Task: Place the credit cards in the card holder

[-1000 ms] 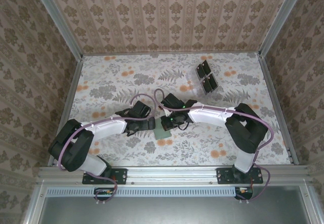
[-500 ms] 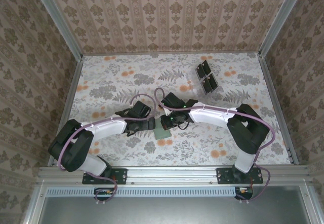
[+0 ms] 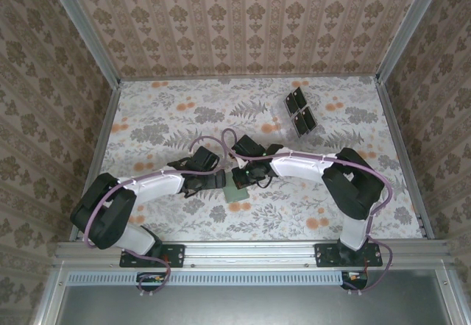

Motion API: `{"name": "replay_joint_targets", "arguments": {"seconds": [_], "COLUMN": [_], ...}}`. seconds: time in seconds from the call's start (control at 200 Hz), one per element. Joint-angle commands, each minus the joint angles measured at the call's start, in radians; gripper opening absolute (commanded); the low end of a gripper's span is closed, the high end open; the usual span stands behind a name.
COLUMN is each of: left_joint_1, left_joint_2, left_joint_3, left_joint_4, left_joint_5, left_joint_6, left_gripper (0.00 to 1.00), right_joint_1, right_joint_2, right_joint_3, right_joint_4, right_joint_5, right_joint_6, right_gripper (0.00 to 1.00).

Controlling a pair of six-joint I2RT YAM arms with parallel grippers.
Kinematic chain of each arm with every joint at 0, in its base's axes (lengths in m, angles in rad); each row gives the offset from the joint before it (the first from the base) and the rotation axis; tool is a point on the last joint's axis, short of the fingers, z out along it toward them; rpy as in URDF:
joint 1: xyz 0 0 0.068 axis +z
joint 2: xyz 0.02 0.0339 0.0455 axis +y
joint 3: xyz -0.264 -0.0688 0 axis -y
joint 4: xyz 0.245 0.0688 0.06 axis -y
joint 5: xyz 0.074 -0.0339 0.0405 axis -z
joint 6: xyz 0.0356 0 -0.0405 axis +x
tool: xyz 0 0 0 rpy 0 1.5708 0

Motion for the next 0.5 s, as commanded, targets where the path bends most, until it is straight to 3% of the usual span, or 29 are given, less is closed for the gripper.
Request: {"name": "replay_joint_targets", "arguments": {"seconds": [0.0, 0.495], "left_joint_1": [-0.016, -0.018], "left_joint_2": [0.046, 0.048], "left_joint_3": [-0.035, -0.037], "left_joint_4": [-0.073, -0.07], "left_joint_5": [0.125, 0.129], "left_joint_6": [-0.049, -0.053], "left_gripper": [1.0, 1.0], "right_joint_1": [0.004, 0.044], "right_joint_2": [0.021, 0.058], "right_joint_3": [0.025, 0.061], "right_joint_4": [-0.021, -0.067], "right_joint_5": [0.015, 0.053], "right_joint_6": [-0.013, -0.044], "right_gripper": [0.0, 0.0]}}
